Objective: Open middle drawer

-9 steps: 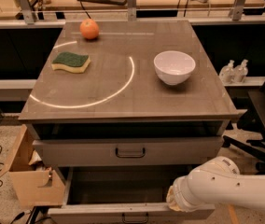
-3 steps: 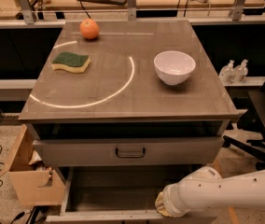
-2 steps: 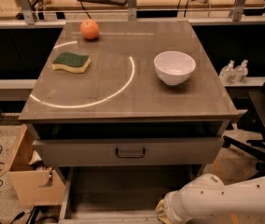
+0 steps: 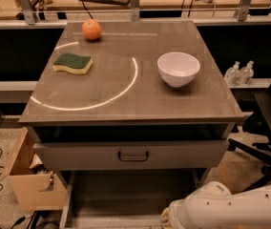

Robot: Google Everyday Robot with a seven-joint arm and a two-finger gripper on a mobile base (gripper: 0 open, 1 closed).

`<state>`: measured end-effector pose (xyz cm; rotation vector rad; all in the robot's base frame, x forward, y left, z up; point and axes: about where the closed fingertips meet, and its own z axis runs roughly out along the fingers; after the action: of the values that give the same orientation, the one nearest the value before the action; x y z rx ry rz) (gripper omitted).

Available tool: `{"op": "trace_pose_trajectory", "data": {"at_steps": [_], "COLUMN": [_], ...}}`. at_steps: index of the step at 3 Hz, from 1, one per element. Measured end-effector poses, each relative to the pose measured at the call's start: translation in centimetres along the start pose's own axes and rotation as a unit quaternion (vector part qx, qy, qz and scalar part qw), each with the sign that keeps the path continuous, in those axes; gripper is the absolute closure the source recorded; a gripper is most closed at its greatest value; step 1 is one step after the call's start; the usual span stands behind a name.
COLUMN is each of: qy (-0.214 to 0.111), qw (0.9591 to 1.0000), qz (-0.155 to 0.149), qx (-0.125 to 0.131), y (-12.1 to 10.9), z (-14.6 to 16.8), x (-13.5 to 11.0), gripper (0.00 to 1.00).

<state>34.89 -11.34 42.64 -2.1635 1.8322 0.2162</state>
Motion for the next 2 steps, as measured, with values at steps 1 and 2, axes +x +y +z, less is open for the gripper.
{"op": "trace_pose_trajectory", "data": {"at_steps": [1, 2], "qy": [0.006, 0.008], "qw": [0.9998, 0.999], "qz": [0.001, -0.009], "qx": [-0.017, -0.043], "y": [2.8, 4.7], "z": [-0.2, 0.2], "x": [-1.0, -2.6], "gripper": [1.0, 1.0]}}
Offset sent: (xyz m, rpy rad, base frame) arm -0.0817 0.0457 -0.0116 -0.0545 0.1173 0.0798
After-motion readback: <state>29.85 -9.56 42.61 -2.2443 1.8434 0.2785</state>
